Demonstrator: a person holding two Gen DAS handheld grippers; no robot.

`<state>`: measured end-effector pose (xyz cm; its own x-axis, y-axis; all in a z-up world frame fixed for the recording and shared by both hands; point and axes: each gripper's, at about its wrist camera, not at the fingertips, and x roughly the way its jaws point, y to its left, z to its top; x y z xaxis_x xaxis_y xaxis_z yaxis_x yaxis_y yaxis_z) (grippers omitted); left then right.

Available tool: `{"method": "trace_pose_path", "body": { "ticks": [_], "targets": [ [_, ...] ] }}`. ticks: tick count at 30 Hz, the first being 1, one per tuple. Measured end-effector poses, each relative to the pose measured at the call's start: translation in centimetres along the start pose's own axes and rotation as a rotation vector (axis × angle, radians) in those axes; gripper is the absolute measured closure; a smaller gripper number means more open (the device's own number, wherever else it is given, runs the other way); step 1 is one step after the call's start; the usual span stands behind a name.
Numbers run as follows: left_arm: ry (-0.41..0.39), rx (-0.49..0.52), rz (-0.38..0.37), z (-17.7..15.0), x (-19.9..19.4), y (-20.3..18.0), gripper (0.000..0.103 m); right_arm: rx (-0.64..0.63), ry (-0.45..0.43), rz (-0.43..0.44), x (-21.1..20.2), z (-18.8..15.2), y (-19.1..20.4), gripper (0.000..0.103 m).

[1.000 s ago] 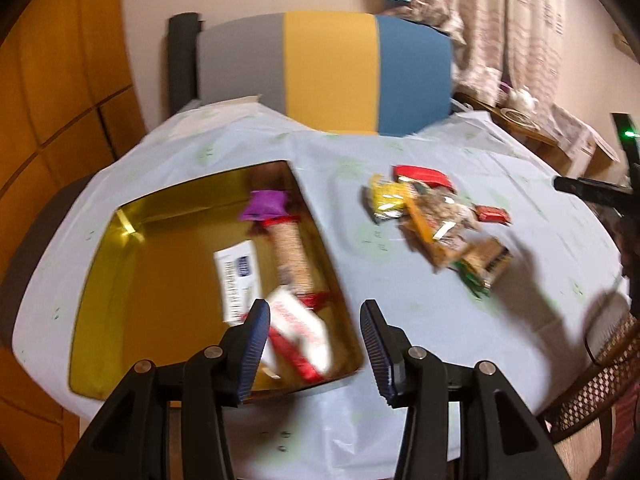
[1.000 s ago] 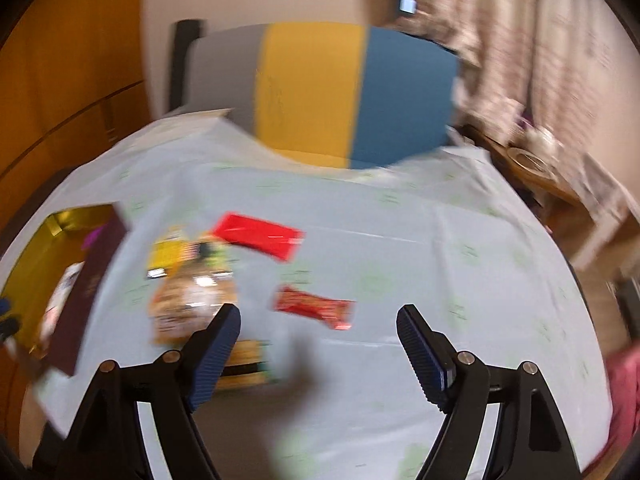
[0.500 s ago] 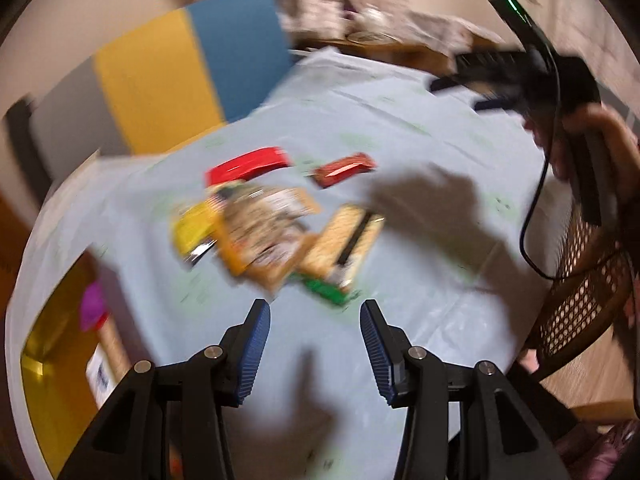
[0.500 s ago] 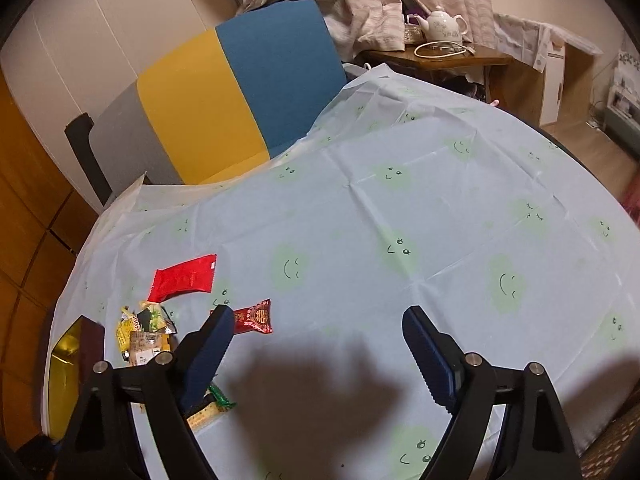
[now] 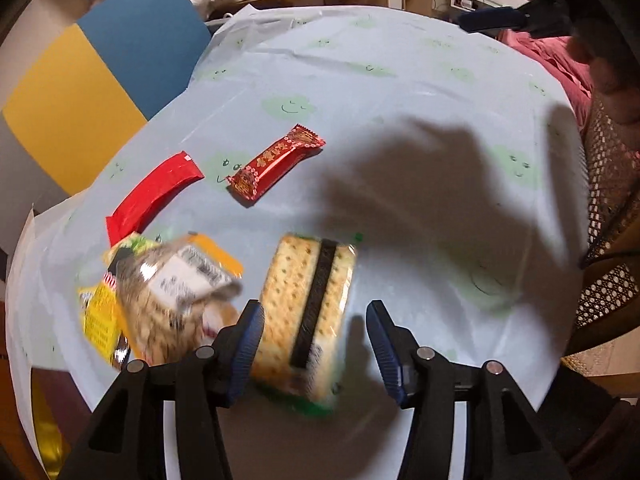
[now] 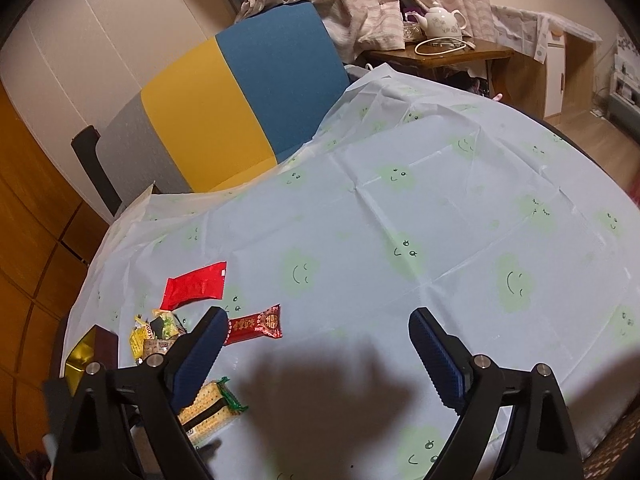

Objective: Organize snacks
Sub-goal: 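Grasp the cracker packet with the black stripe using the left tool, then grasp the clear nut bag with orange label using the right tool while the left tool holds the crackers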

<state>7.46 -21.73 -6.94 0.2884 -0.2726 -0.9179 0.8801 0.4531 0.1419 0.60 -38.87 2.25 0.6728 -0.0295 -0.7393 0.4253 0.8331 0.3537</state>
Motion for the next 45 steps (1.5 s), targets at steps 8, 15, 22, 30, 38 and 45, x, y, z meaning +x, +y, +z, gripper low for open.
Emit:
{"method": "trace_pose_path", "body": {
  "ticks": [8,15,22,30,38,45],
  "targets": [
    [0.007,-0.027,-0.035,0.7,1.9,0.4,0.051,-0.011,0.000,0.001,0.1,0.0,0.1,0.010],
    [-0.050,-0.104,0.001,-3.8,-0.5,-1.9,0.052,-0.011,0.008,-0.007,0.2,0.0,0.1,0.010],
    [-0.107,-0.217,0.116,-10.7,-3.5,-2.0,0.052,-0.056,0.066,0.005,1.2,-0.6,1.0,0.010],
    [-0.191,-0.389,0.060,-14.2,-3.7,-0.4,0.051,-0.165,0.165,0.002,2.8,-2.2,3.3,0.010],
    [-0.230,-0.404,0.053,-15.0,-4.3,-0.3,0.051,-0.232,0.350,0.186,4.8,-5.3,8.6,0.009],
    [-0.254,-0.407,0.054,-16.5,-5.6,-0.4,0.051,-0.099,0.417,0.356,8.5,-7.2,13.8,0.005]
  ]
}}
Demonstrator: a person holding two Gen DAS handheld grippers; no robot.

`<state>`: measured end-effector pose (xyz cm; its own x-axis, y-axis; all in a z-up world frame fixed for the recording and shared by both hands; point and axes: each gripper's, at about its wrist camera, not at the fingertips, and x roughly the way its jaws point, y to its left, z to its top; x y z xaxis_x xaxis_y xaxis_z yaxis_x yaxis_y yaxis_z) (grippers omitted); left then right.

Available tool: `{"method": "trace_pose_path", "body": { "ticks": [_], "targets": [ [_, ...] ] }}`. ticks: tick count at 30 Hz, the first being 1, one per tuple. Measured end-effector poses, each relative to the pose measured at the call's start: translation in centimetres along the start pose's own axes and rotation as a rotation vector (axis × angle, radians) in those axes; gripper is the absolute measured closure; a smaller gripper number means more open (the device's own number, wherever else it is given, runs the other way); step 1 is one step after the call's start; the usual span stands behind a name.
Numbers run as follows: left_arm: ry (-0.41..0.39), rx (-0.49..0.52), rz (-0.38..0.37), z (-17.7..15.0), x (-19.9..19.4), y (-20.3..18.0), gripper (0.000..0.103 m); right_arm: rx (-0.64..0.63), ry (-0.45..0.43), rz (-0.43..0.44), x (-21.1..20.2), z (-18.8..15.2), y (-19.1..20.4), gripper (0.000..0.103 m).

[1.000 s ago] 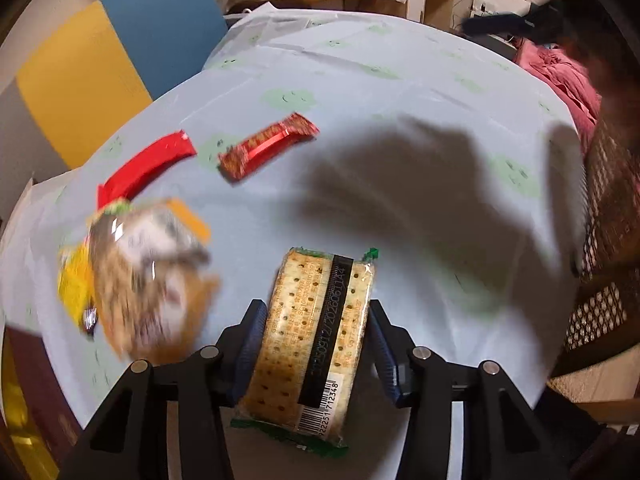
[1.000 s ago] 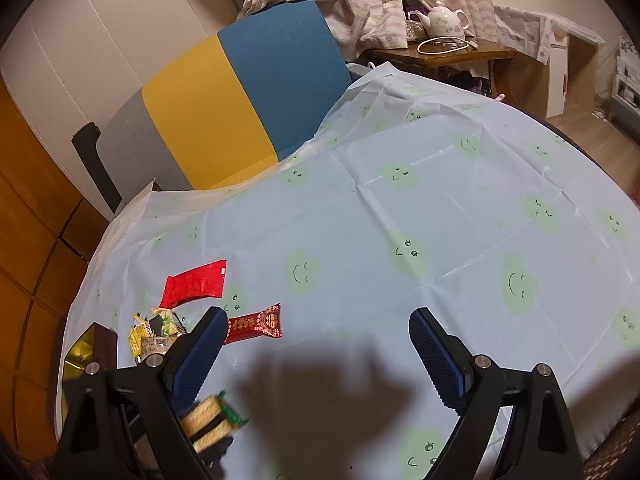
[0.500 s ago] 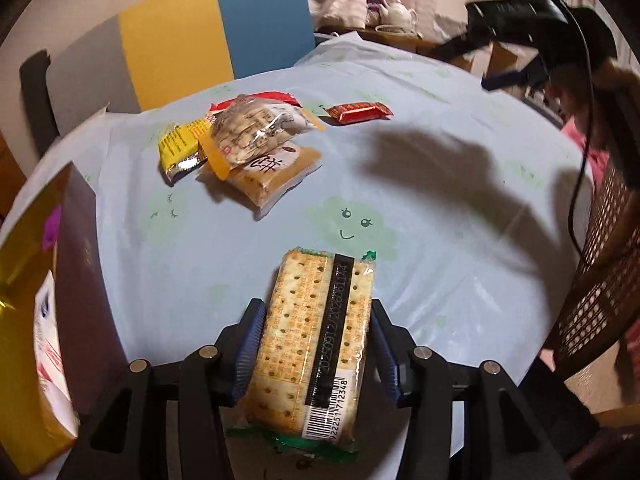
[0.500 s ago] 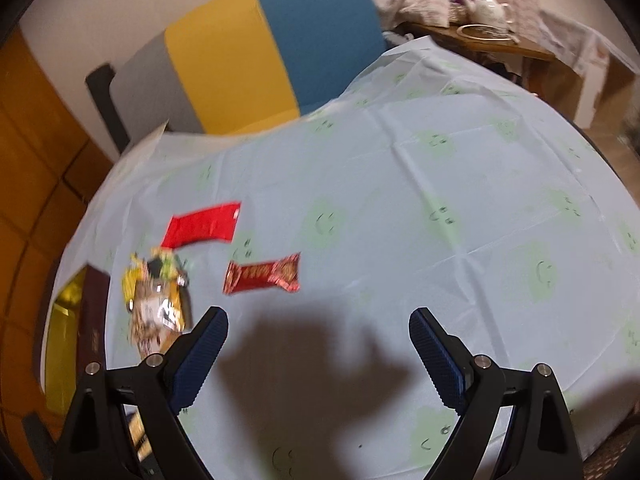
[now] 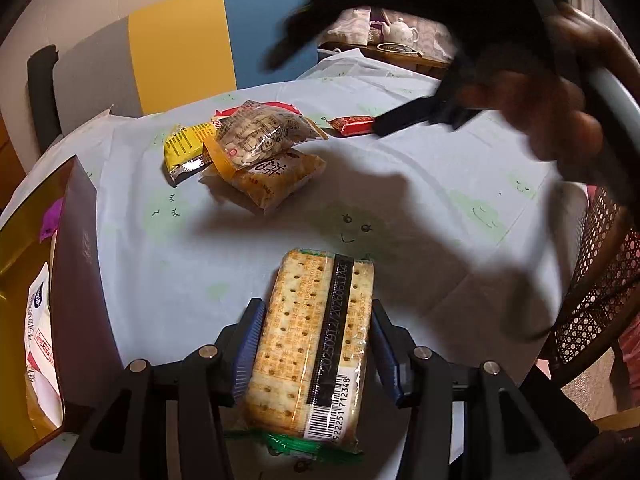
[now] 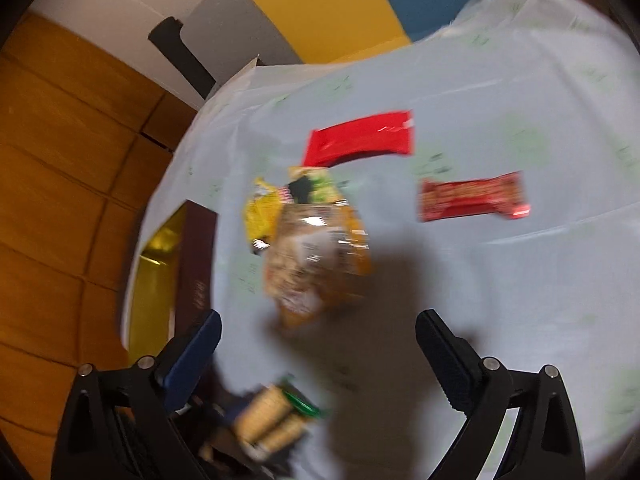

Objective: Organize snacks
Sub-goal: 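Grasp the clear nut bag with orange label using the right tool while the left tool holds the crackers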

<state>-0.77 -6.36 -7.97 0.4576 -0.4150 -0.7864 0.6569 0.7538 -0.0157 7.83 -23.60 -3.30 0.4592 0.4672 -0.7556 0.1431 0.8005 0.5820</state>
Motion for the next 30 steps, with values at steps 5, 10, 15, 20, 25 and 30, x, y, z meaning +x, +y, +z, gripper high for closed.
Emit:
{"method": "trace_pose_path", "body": {
  "ticks": [5,10,15,20,25,30],
  "targets": [
    [-0.015,-0.007,-0.010,-0.4,-0.3,0.3,0.051,0.091,-0.074,-0.029,4.5,1.8,1.2,0.005],
    [-0.025,-0.015,-0.017,-0.8,-0.4,0.6,0.051,0.079,-0.094,-0.076,6.0,2.8,1.7,0.038],
    [-0.026,-0.020,-0.020,-1.0,-0.5,1.0,0.051,-0.023,-0.101,-0.105,2.8,3.7,2.3,0.103],
    [-0.026,-0.027,-0.017,-0.8,-0.2,0.9,0.051,-0.090,-0.060,-0.105,0.6,3.3,2.0,0.100],
    [-0.026,-0.028,-0.012,-0.6,-0.1,0.7,0.051,-0.034,0.004,-0.051,1.0,1.7,1.1,0.016],
    [-0.032,-0.030,-0.016,-0.7,-0.1,0.6,0.051,-0.061,0.013,-0.062,3.3,1.7,3.0,0.016]
  ]
}}
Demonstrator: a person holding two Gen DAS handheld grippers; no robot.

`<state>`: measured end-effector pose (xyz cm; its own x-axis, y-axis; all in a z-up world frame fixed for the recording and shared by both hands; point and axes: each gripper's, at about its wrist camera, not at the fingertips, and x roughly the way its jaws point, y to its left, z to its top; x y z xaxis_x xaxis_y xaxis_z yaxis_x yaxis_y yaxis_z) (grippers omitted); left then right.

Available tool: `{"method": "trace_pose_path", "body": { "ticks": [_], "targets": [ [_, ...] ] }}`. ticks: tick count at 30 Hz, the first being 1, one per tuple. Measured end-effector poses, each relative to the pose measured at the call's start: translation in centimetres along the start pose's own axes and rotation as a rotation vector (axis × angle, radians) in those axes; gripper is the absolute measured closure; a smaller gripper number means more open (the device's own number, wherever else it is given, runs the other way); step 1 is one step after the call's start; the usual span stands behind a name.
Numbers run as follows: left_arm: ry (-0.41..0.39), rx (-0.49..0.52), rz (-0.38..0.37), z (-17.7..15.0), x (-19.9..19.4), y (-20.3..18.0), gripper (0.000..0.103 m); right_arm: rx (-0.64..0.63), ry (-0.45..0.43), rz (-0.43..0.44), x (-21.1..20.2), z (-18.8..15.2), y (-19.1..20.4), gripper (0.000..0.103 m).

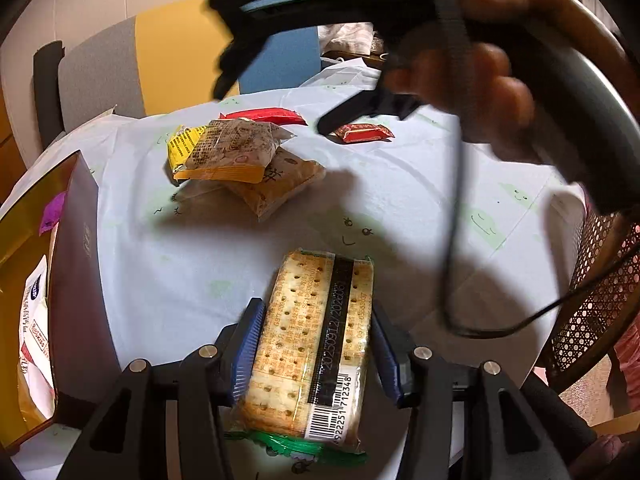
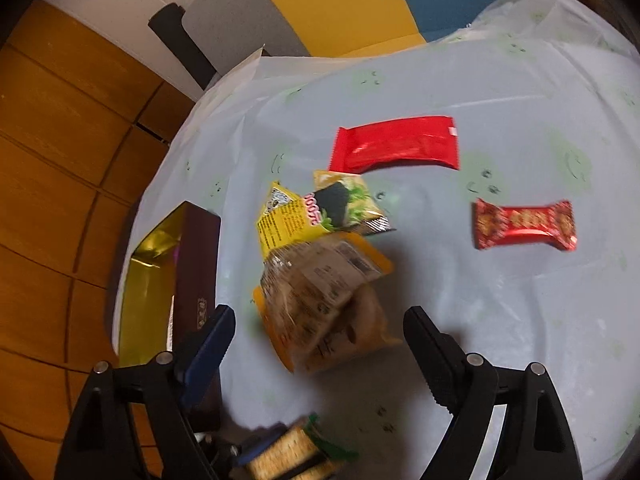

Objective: Organize snacks
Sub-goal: 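Grasp the clear nut bag with orange label using the right tool while the left tool holds the crackers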

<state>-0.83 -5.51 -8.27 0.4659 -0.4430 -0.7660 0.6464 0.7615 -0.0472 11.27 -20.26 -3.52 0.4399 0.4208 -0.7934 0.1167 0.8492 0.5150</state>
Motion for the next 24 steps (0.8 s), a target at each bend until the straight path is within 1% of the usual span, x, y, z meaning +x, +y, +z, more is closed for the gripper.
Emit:
{"method": "trace_pose_path", "body": {
  "ticks": [5,7,8,9,10,11,13,15,16,17,19,21,22,23,24],
  "targets": [
    [-0.009,-0.004,-0.009,-0.1,-0.1,0.1,0.051,-0.030,0.030,-0.064,3.3,1.3,2.6,0.016],
    [-0.012,-0.003,-0.010,-0.2,-0.1,0.1,0.051,-0.051,0.047,-0.100,4.3,1.2,3.4,0.018],
    [-0.013,-0.001,-0.009,-0.2,0.0,0.1,0.051,-0.110,0.059,-0.186,5.5,1.3,4.3,0.033],
    [-0.014,0.000,-0.009,-0.2,0.0,0.1,0.051,-0.110,0.059,-0.186,5.5,1.3,4.3,0.043],
    [-0.013,-0.001,-0.011,-0.2,0.0,0.1,0.051,-0.146,0.058,-0.224,5.8,1.3,4.7,0.046],
    [-0.014,-0.004,-0.014,-0.2,0.0,0.2,0.051,-0.193,0.043,-0.237,5.4,1.3,5.2,0.051],
    [-0.017,-0.008,-0.018,-0.3,-0.1,0.2,0.051,-0.208,0.030,-0.240,4.8,1.2,5.2,0.053],
    [-0.017,-0.013,-0.021,-0.2,-0.1,0.3,0.051,-0.230,0.007,-0.206,2.8,0.7,5.0,0.053],
    [-0.017,-0.012,-0.019,-0.2,-0.1,0.3,0.051,-0.269,-0.009,-0.216,0.9,0.1,4.5,0.053],
    [-0.017,-0.012,-0.017,-0.2,-0.1,0.3,0.051,-0.291,-0.005,-0.233,0.0,-0.4,4.0,0.053],
    [-0.018,-0.010,-0.010,-0.2,-0.1,0.2,0.051,-0.303,0.003,-0.243,-0.6,-0.8,3.5,0.053],
    [-0.017,-0.010,-0.006,-0.1,0.0,0.2,0.051,-0.325,0.013,-0.293,-2.0,-2.1,1.7,0.052],
    [-0.017,-0.011,-0.004,-0.2,0.0,0.1,0.051,-0.323,0.035,-0.338,-2.7,-3.3,-0.4,0.052],
    [-0.016,-0.011,0.000,-0.2,0.1,0.1,0.051,-0.323,0.035,-0.338,-2.7,-3.3,-0.4,0.052],
    [-0.014,-0.009,0.007,-0.2,0.1,0.0,0.051,-0.309,0.050,-0.374,-2.8,-4.1,-1.8,0.052]
  ]
}}
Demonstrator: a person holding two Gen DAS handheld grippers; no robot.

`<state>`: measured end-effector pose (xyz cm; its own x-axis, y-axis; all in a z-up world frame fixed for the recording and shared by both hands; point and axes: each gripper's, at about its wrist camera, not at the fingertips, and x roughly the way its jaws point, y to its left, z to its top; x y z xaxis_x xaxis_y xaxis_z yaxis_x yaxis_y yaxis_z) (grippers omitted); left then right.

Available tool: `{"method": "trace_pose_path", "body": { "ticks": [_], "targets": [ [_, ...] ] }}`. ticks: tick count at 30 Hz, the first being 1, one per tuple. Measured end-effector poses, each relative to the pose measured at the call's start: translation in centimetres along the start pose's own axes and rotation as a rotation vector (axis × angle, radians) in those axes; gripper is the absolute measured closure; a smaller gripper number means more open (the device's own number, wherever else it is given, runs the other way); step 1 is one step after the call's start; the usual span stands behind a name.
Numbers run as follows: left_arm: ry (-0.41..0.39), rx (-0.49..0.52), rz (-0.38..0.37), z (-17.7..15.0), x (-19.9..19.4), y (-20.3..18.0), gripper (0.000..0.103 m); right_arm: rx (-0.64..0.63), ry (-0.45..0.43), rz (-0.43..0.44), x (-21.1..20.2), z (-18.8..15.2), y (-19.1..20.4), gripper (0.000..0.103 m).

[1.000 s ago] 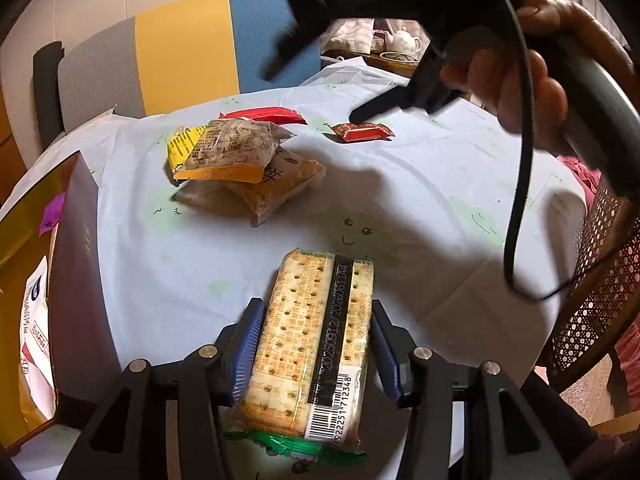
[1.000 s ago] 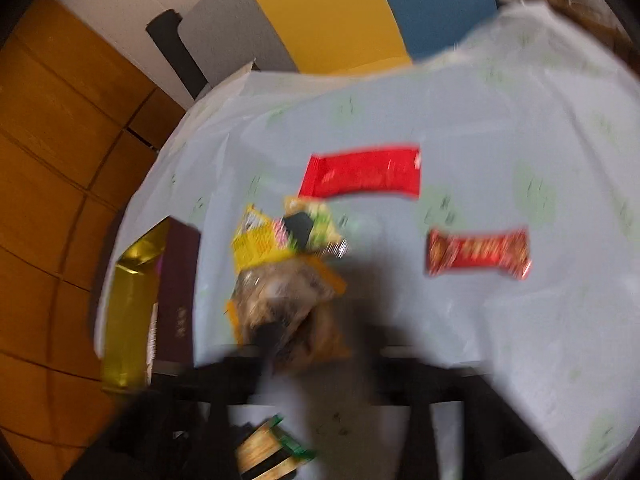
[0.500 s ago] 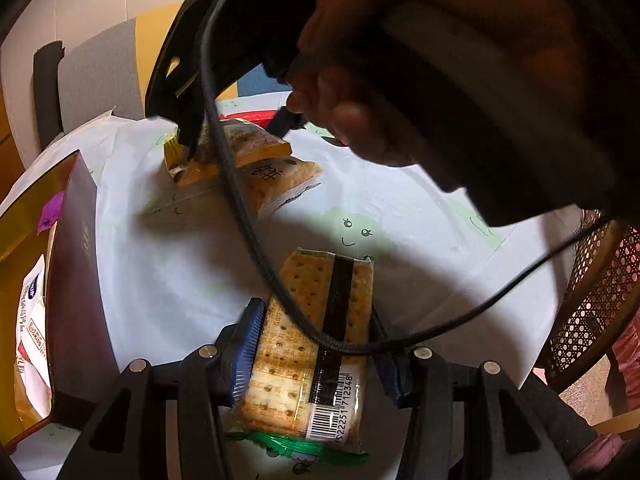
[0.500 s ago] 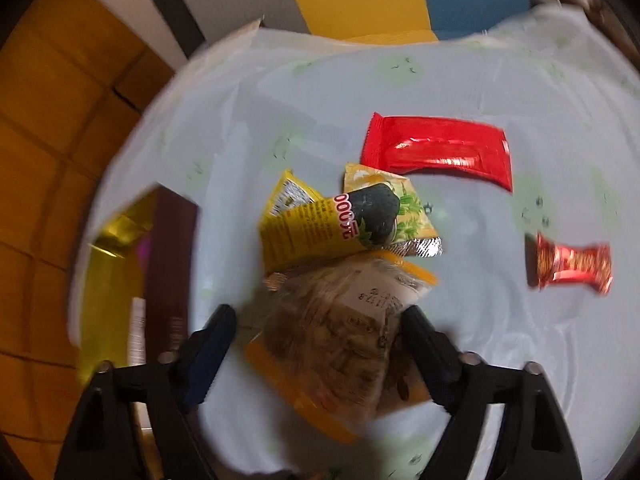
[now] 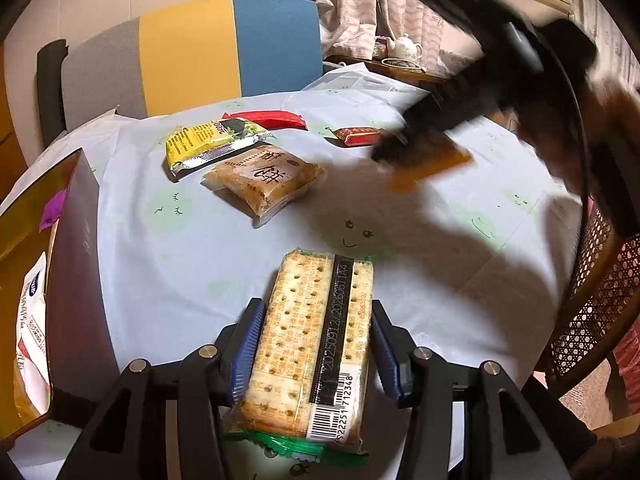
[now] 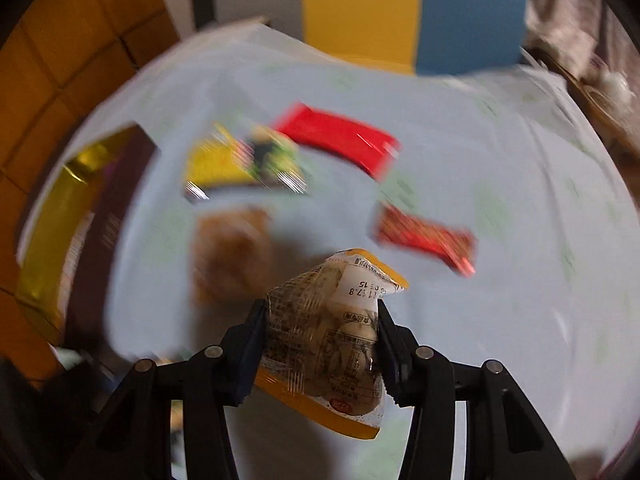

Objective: Organize snacks
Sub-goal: 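Grasp the clear nut bag with orange label using the right tool while the left tool holds the crackers, then drop the cracker packet into the gold tin with the left tool while the right tool holds the nut bag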

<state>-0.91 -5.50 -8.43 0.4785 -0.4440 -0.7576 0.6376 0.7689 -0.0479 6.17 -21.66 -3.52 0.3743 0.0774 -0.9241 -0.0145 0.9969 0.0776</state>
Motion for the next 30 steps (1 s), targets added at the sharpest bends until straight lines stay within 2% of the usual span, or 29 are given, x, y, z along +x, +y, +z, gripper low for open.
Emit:
{"method": "trace_pose_path", "body": {
  "ticks": [3,4,7,10,16,19,23,27,30],
  "targets": [
    [0.011,0.002,0.008,0.1,-0.1,-0.6,0.052,0.025,0.041,-0.038,1.2,-2.4,-1.8,0.054],
    [0.014,-0.001,0.007,0.2,-0.1,-0.4,0.052,0.040,0.020,-0.037,1.3,-3.5,-2.2,0.054],
    [0.037,-0.009,0.004,0.6,-0.1,-0.2,0.054,0.052,-0.001,-0.052,1.1,-4.0,-2.2,0.054],
    [0.046,-0.076,-0.038,1.2,-0.5,0.8,0.054,0.022,-0.010,-0.075,1.2,-4.7,-2.0,0.054],
    [-0.063,-0.196,-0.087,3.6,-5.3,3.4,0.054,0.001,-0.021,-0.083,0.8,-5.1,-2.1,0.053],
    [-0.103,-0.296,-0.068,5.1,-7.6,6.5,0.054,-0.013,-0.021,-0.092,1.3,-4.7,-1.4,0.053],
    [-0.110,-0.493,-0.024,6.0,-9.2,12.8,0.054,-0.028,-0.018,-0.098,1.5,-4.6,-1.1,0.053],
    [-0.057,-0.671,0.037,5.9,-7.8,19.9,0.054,-0.040,-0.015,-0.103,1.4,-4.6,-1.1,0.053],
    [-0.006,-0.753,0.068,5.7,-5.7,23.6,0.054,-0.042,-0.013,-0.100,1.4,-4.7,-1.2,0.051]
  ]
}}
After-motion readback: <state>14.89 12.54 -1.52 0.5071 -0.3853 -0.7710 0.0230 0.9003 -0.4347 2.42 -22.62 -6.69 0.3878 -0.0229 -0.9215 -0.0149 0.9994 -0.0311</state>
